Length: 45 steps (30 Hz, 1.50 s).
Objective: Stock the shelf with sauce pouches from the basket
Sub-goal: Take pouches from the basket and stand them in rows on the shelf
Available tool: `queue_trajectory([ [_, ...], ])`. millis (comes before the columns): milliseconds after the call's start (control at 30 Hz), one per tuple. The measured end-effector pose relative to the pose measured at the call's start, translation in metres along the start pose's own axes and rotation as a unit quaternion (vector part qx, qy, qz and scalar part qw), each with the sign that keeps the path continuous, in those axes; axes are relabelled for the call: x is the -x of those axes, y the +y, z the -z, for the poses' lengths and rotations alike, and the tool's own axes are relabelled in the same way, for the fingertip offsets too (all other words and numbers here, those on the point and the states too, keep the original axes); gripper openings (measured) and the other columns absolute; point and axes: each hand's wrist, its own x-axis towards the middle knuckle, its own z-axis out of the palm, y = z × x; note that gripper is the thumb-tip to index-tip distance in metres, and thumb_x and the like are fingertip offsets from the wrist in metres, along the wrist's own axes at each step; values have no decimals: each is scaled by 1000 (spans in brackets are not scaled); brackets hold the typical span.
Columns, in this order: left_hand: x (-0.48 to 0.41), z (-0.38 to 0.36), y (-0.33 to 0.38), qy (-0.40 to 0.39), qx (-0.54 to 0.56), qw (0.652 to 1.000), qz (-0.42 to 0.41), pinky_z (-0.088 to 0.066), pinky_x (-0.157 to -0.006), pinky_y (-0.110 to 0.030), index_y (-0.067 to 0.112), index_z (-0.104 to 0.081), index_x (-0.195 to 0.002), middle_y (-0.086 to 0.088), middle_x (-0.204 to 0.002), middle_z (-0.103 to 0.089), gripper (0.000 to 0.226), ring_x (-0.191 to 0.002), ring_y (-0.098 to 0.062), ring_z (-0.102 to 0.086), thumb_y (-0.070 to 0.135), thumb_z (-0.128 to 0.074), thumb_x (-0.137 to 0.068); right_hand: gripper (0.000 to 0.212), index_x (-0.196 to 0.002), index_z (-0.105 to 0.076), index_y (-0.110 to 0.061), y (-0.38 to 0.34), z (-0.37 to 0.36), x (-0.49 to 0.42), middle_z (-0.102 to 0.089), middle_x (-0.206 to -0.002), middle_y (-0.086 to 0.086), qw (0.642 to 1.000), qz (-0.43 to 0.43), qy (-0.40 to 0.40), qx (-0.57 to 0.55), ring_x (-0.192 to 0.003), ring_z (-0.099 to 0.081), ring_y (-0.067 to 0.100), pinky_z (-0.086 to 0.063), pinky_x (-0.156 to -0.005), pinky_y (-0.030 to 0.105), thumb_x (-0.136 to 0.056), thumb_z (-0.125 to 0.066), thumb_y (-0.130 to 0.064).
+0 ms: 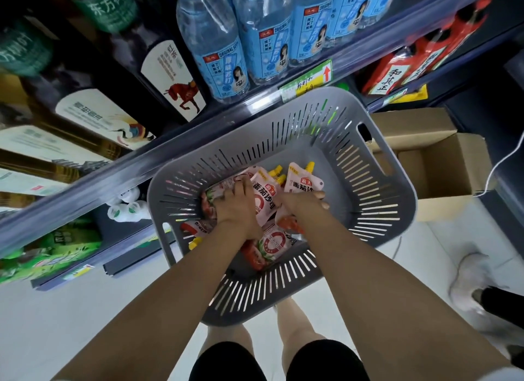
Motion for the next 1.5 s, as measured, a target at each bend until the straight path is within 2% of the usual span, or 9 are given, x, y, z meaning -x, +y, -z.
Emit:
queue_trajectory([
  [200,11,10,-3,-4,51,999,15,-35,-107,-50,9,3,-149,-15,-151,-17,133,-139,-34,-21,58,-79,-56,117,-145,-7,6,-15,27,25,-27,-138,20,992,87,19,88,-130,-28,33,-41,-94,37,-64,-77,-41],
  [367,38,30,-2,8,81,996,22,-36,-107,-44,7,-10,-146,-13,-143,-27,126,-134,-31,-29,56,-79,-53,109,-145,-16,7,-20,51,63,-25,-144,20,973,158,47,160,-132,-23,35,-37,-102,39,-70,-71,-49],
  [467,62,42,-6,48,81,995,26,-38,-104,-43,6,-15,-143,-13,-136,-32,121,-128,-30,-33,58,-77,-53,119,-145,-4,11,-18,66,98,-17,-149,24,970,180,69,149,-136,-22,37,-33,-106,41,-71,-73,-51],
  [667,116,74,-34,155,136,978,9,-29,-107,-41,8,-17,-143,-13,-137,-33,122,-129,-31,-30,65,-76,-52,130,-146,-8,6,-17,84,171,-22,-146,20,953,238,161,95,-135,-24,34,-35,-105,43,-57,-81,-54],
  [867,202,104,-95,281,180,943,12,-37,-104,-41,10,-19,-144,-11,-135,-36,123,-127,-31,-35,67,-74,-50,117,-142,-13,4,-10,83,265,-24,-145,19,911,347,225,6,-134,-24,33,-32,-104,43,-63,-81,-49],
  [1000,266,103,-134,382,240,893,8,-42,-96,-38,12,-23,-143,-8,-128,-39,118,-120,-29,-39,58,-78,-49,116,-140,-18,5,1,62,336,-30,-142,20,857,434,279,-11,-133,-28,34,-31,-106,42,-61,-81,-52],
  [1100,307,100,-159,449,286,846,14,-41,-98,-39,12,-22,-144,-8,-129,-38,119,-119,-28,-38,55,-80,-48,111,-137,-26,0,10,41,379,-33,-140,17,821,484,300,-50,-132,-31,33,-33,-105,44,-57,-84,-50],
  [1300,366,116,-204,572,346,743,26,-33,-101,-37,17,-16,-146,-4,-133,-33,118,-124,-23,-31,49,-79,-53,102,-132,-32,-4,9,7,442,-35,-135,14,777,556,281,-92,-127,-34,31,-35,-100,42,-55,-84,-46],
  [1500,381,165,-247,655,404,637,40,-30,-102,-33,13,-10,-147,-6,-135,-27,117,-125,-23,-29,44,-78,-58,100,-137,-31,-9,-7,-9,479,-35,-134,10,709,646,245,-140,-126,-34,29,-36,-98,41,-59,-85,-38],
])
